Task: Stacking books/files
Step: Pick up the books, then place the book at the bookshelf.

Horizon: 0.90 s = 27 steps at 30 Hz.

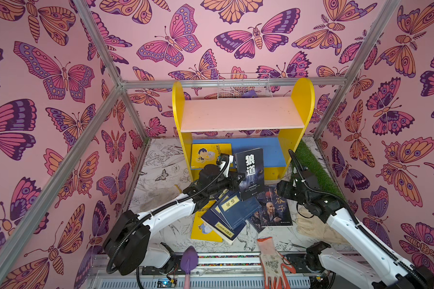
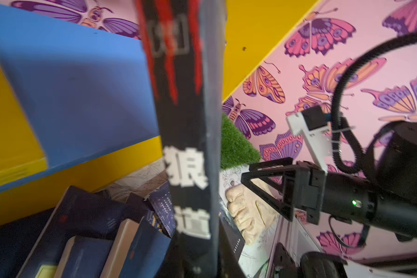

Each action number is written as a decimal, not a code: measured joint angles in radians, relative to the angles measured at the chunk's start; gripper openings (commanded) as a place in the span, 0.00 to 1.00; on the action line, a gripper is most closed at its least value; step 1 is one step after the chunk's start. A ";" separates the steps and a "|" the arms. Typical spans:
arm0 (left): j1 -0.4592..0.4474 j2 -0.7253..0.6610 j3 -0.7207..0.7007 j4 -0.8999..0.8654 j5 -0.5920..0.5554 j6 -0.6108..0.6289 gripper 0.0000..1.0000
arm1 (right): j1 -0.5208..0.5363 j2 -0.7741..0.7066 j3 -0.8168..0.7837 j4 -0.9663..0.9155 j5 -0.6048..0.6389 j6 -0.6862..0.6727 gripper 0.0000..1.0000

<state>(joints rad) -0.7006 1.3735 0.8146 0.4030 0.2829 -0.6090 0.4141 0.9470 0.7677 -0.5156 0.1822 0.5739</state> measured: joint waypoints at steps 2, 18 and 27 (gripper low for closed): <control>0.003 -0.027 -0.050 0.062 -0.075 -0.060 0.00 | 0.004 0.003 0.007 0.009 0.004 -0.003 0.85; 0.027 -0.134 -0.197 0.446 -0.689 -0.578 0.00 | 0.040 0.021 0.066 0.023 0.004 -0.052 0.86; 0.026 0.080 -0.183 0.567 -0.833 -0.769 0.00 | 0.047 0.029 0.066 0.027 -0.011 -0.056 0.85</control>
<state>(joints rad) -0.6750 1.4532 0.6312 0.9703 -0.5499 -1.3785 0.4606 0.9760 0.8333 -0.4881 0.1711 0.5175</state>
